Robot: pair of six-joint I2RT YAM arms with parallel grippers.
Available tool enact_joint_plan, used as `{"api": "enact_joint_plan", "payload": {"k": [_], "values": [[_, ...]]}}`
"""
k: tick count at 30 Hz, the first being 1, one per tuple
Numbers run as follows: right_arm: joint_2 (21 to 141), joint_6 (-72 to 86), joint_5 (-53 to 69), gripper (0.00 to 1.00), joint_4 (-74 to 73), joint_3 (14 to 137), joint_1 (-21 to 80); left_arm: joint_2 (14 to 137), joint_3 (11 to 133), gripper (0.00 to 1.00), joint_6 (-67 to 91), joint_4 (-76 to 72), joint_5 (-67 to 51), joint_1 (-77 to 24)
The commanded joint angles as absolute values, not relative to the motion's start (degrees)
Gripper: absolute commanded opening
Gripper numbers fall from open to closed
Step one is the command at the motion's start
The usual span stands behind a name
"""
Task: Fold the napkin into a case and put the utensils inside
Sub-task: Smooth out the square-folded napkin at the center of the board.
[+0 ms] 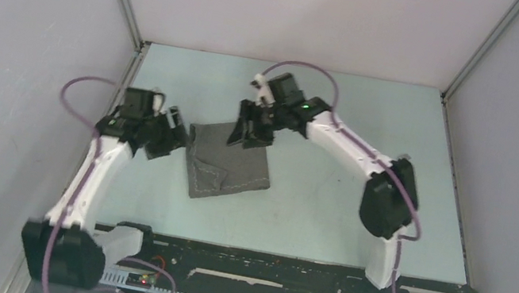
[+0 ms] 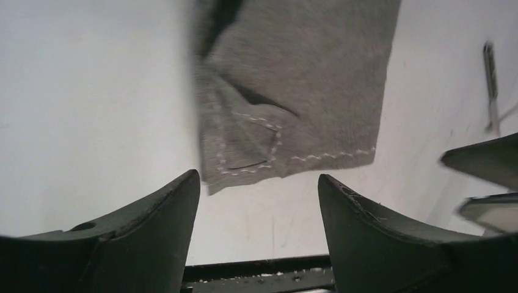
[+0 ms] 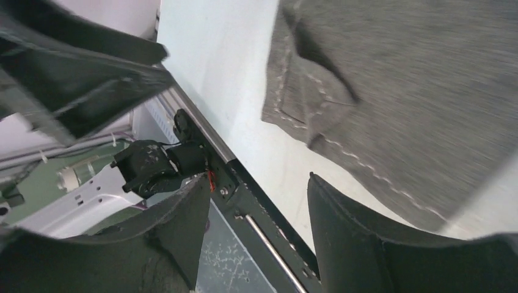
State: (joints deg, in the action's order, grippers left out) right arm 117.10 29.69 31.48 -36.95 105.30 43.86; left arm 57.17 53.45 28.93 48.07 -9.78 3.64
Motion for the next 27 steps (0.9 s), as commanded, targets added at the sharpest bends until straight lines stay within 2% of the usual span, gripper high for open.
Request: {"api": "enact_joint_plan", "payload": {"k": [1, 5, 8, 11, 17, 20, 23, 27], "values": [[109.3, 28.27, 35.75, 0.67, -28.48, 91.58, 38.02, 70.5, 59.75, 0.77, 27.46, 44.3, -13.71, -6.42], [106.8, 28.64, 37.55, 0.66, -20.95, 83.11, 36.61, 84.08, 68.2, 0.72, 25.04, 45.53, -11.47, -11.74], [108.17, 31.44, 38.74, 0.61, -16.74, 80.81, 35.85, 94.32, 74.99, 0.6, 23.88, 46.89, -12.15, -12.58], [109.56, 34.25, 41.03, 0.57, -11.88, 77.95, 36.04, 102.13, 82.15, 0.5, 23.46, 50.99, -8.04, -12.41], [112.29, 38.63, 41.62, 0.57, -4.21, 73.9, 38.88, 113.03, 88.38, 0.46, 23.68, 54.68, -3.23, -8.93], [115.54, 43.02, 40.77, 0.61, 2.11, 73.83, 41.14, 112.31, 86.53, 0.48, 24.05, 53.03, -1.59, -7.33], [117.46, 47.36, 37.98, 0.69, 8.93, 73.87, 43.54, 112.17, 84.92, 0.48, 23.79, 52.52, -2.41, -5.84], [120.75, 51.79, 37.47, 0.72, 13.27, 74.9, 45.14, 112.36, 83.26, 0.46, 22.63, 50.86, -2.18, -5.45]]}}
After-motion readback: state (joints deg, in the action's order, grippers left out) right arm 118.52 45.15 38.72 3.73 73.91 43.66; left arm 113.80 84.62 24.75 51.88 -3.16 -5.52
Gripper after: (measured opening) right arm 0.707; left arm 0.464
